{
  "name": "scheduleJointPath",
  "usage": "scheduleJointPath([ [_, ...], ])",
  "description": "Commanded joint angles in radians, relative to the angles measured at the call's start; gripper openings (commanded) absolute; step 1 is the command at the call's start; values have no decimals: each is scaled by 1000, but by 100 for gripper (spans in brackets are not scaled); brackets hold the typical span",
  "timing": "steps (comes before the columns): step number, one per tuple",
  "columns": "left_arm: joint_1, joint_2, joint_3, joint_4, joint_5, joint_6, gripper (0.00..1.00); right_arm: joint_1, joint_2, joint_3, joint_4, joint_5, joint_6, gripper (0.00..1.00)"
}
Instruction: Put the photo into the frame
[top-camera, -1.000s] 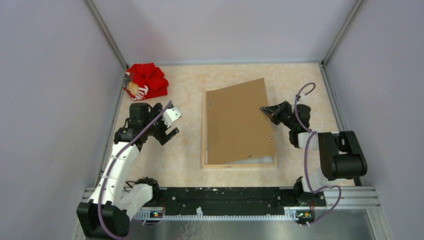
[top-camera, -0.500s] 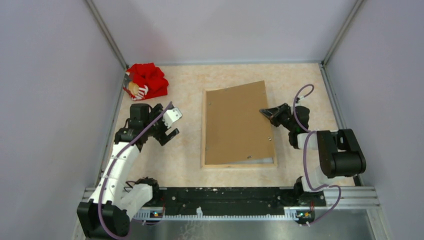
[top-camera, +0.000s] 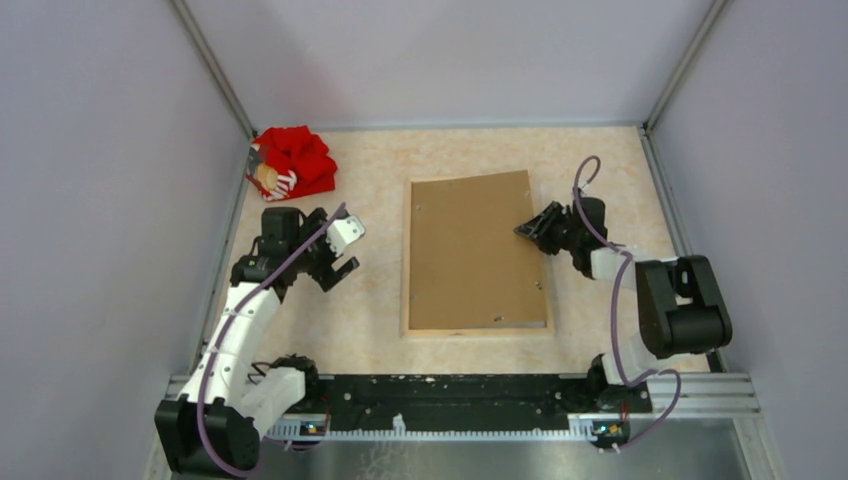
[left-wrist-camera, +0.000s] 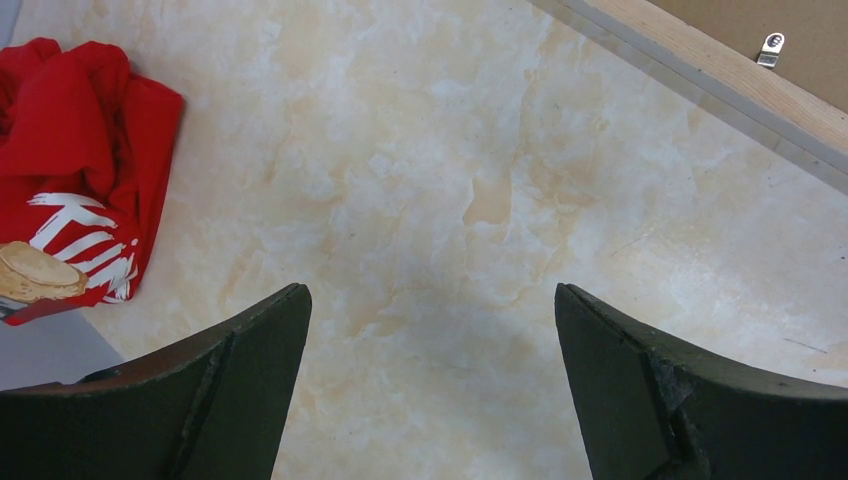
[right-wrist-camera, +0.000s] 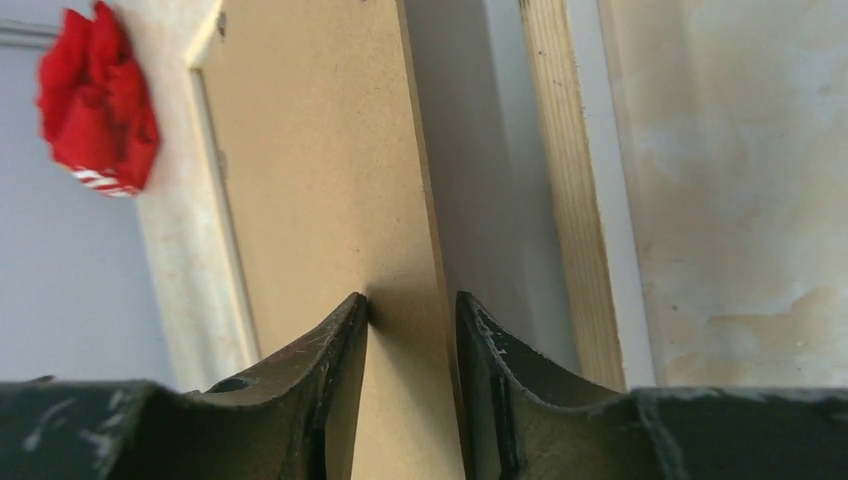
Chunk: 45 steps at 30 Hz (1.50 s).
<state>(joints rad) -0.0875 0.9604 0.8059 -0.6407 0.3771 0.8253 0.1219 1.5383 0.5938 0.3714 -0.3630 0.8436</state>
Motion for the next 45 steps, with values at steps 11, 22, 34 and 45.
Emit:
scheduleJointPath([
  [11,0,-2,-21,39,34,8,98,137,-39,279,-598,284,-339,55],
  [22,-1,-14,-21,17,37,20,98,203,-23,421,-733,397,-411,74],
  [34,0,15,-4,9,45,-6,98,203,-101,470,-741,386,-430,97],
  [45,-4,163,-17,36,159,5,97,224,-164,353,-468,3,-311,0],
])
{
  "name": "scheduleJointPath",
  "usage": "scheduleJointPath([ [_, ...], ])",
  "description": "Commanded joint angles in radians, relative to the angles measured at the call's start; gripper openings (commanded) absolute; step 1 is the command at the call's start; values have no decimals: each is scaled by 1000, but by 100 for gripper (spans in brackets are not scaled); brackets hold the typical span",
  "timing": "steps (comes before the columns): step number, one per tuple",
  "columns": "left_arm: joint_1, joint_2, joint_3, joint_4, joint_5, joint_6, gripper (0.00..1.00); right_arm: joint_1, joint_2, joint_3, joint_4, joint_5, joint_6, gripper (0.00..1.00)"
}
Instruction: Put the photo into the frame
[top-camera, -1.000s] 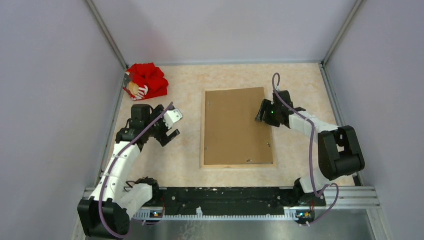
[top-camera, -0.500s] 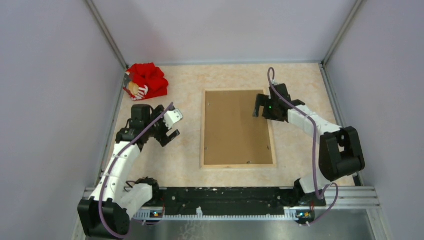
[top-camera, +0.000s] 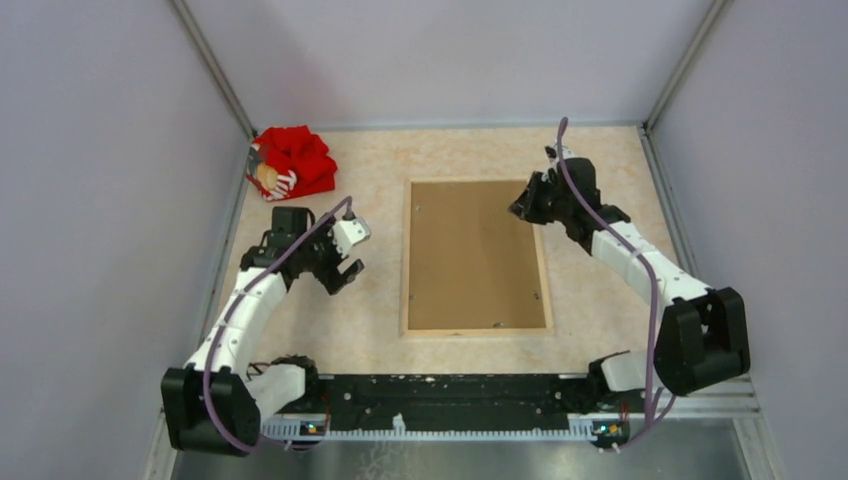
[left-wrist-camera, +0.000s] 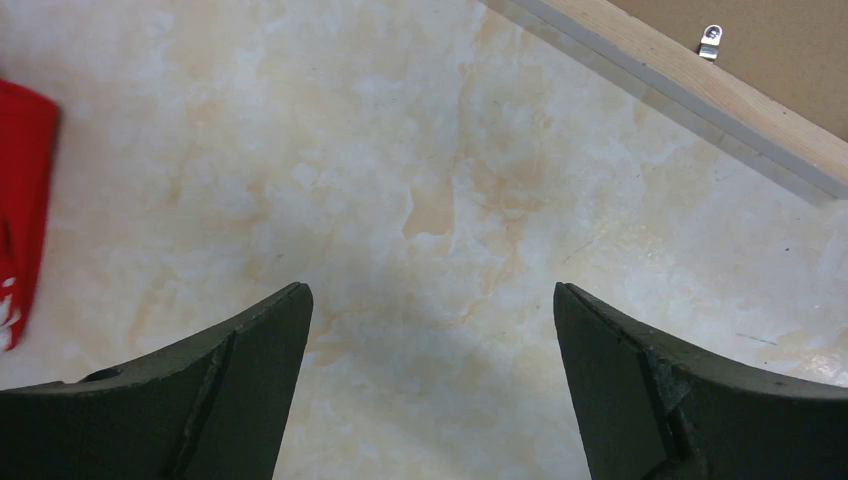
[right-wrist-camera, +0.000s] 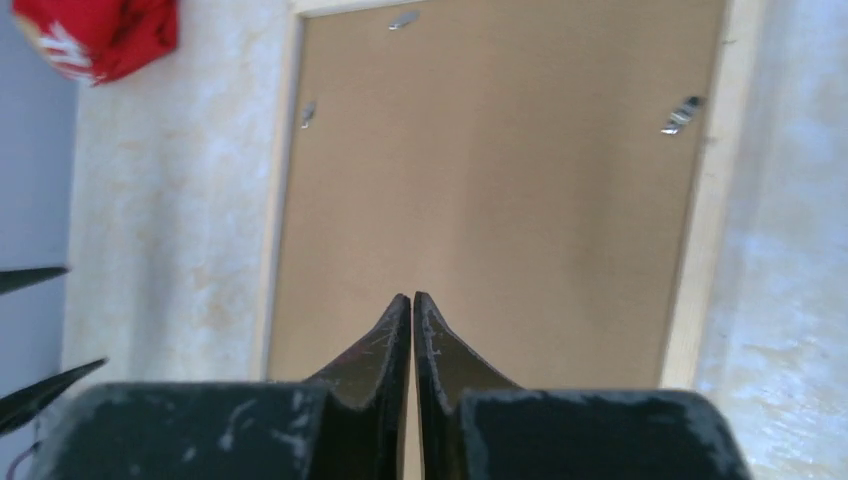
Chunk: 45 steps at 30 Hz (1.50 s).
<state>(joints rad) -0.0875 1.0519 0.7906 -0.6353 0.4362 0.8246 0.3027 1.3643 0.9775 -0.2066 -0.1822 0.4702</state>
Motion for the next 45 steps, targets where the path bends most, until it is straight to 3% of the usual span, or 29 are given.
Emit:
scheduleJointPath([
  [1,-8,101,5,33,121,-4,96,75,19,-42,113,-176,86,0],
  [11,-143,412,147,82,200,-168,98,435,-37,-360,455,2,335,0],
  [16,-222,572,246,83,196,-217,96,537,88,-372,635,14,390,0],
  [22,-237,705,310,96,216,-258,88,585,239,-366,827,26,455,0],
  [32,-240,803,372,23,212,-242,72,682,388,-284,831,124,436,0],
  [45,-238,826,374,-10,220,-225,45,725,409,-264,729,245,432,0],
])
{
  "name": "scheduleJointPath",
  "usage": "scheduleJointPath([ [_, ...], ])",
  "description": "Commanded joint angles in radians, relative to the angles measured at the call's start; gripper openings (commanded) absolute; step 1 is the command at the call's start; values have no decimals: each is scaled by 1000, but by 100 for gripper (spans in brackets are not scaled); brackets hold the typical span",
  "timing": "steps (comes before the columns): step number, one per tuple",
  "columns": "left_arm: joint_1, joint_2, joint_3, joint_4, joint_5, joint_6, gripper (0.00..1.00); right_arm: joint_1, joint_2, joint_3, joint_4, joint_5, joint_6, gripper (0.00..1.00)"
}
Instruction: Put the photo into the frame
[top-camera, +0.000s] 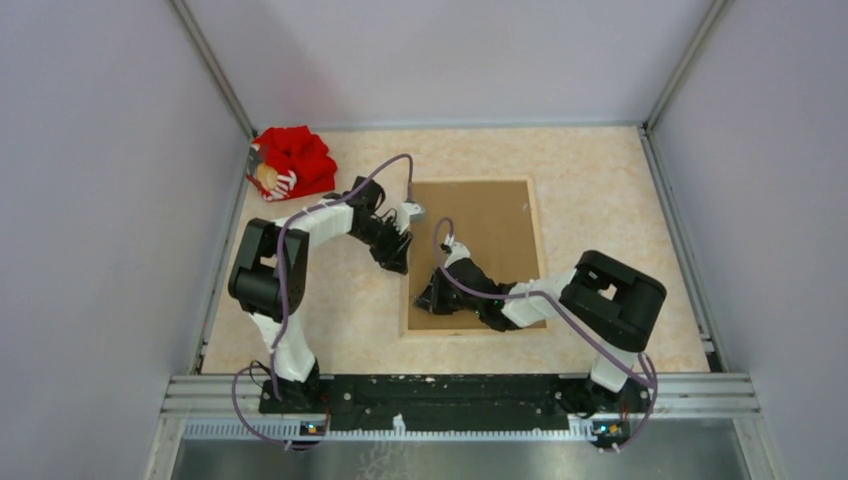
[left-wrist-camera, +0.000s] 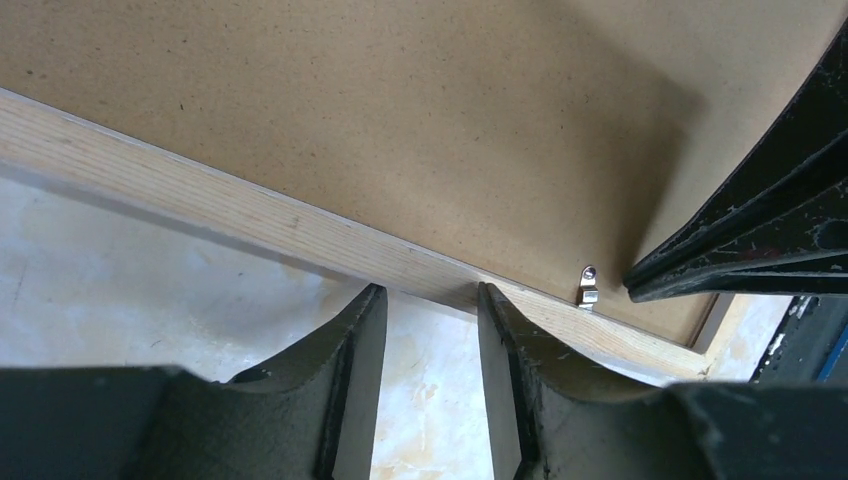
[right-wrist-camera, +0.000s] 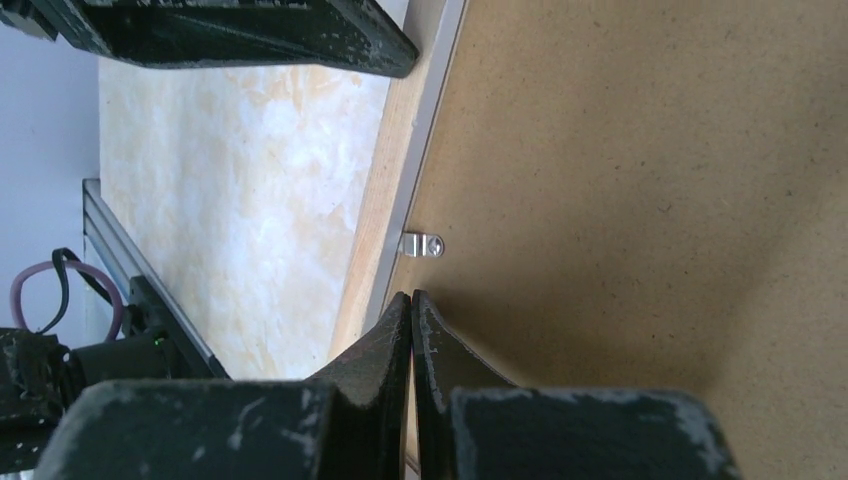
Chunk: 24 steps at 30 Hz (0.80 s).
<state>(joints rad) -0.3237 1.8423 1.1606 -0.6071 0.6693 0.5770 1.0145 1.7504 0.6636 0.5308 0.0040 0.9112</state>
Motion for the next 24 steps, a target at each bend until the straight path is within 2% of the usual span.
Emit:
scheduleJointPath([
  [1,-2,37,4,-38,-12,24,44,13,26,51,-5,61,-8,0],
  [18,-2,32,-12,-43,-27,59,38,13,73,109,-33,96,-34,0],
  [24,-1,27,0,-67,-33,67,38,12,19,81,21,2,-68,0],
])
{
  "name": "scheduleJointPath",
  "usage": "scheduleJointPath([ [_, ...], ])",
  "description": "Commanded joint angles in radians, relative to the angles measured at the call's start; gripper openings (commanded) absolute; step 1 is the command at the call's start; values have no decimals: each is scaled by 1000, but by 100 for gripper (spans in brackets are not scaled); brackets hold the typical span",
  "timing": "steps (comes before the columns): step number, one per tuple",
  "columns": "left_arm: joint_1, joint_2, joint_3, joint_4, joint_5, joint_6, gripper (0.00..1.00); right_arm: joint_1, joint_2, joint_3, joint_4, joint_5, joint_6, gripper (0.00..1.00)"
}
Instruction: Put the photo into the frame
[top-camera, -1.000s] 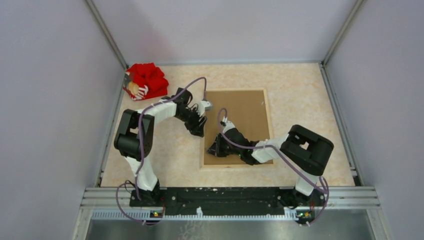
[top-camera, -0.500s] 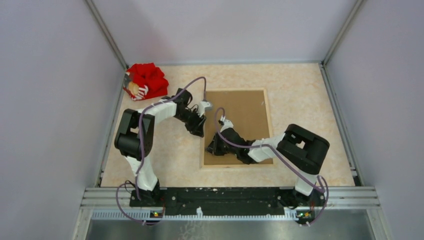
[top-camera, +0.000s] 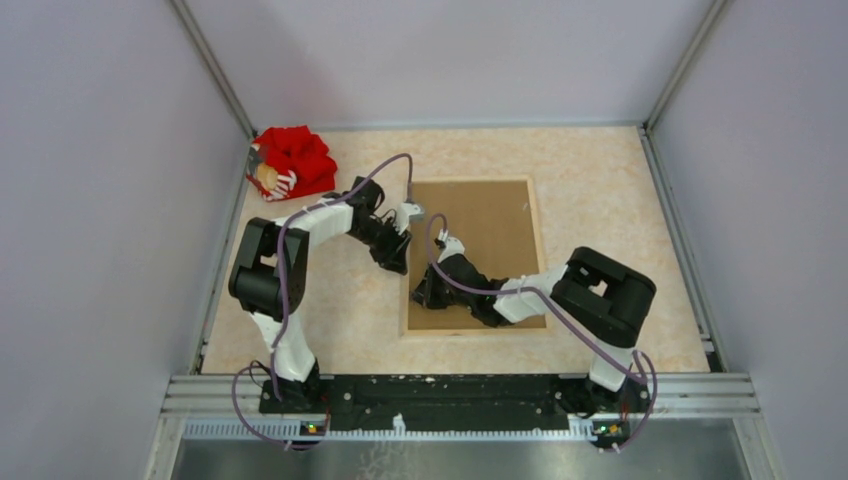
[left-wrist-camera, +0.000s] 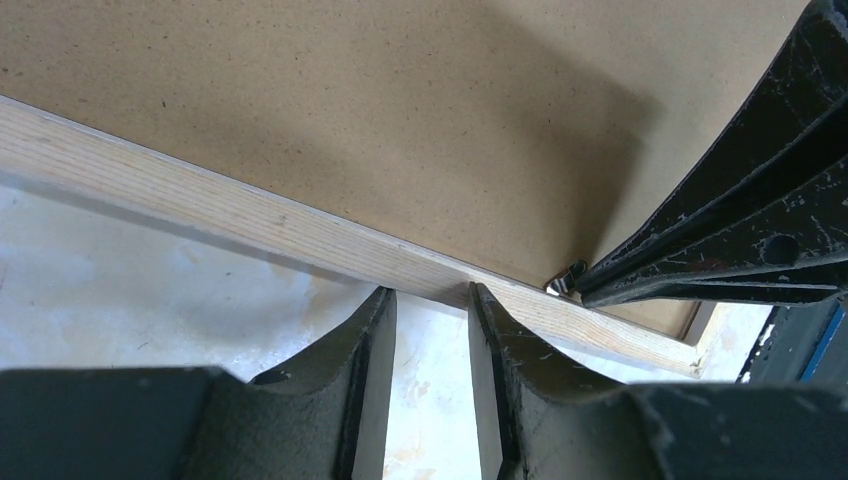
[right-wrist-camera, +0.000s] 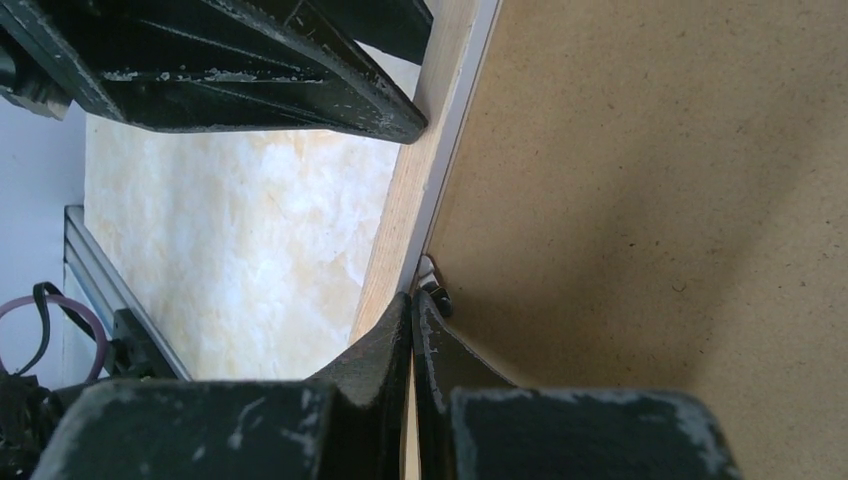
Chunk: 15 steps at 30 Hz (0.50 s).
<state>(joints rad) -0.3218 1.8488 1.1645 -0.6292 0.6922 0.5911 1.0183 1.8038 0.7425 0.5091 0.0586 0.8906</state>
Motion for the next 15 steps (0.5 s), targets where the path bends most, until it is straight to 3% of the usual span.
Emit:
scheduleJointPath([
  [1,0,19,5,-54,-57,53,38,5,-63,-10,59,-86,-58,0],
  [9,71,23,157,-89,-27,24,48,-155,-344,-49,-3,-201,-43,0],
  [15,74,112,236,-4,-38,-75,50,-300,-254,62,-114,-203,-110,0],
])
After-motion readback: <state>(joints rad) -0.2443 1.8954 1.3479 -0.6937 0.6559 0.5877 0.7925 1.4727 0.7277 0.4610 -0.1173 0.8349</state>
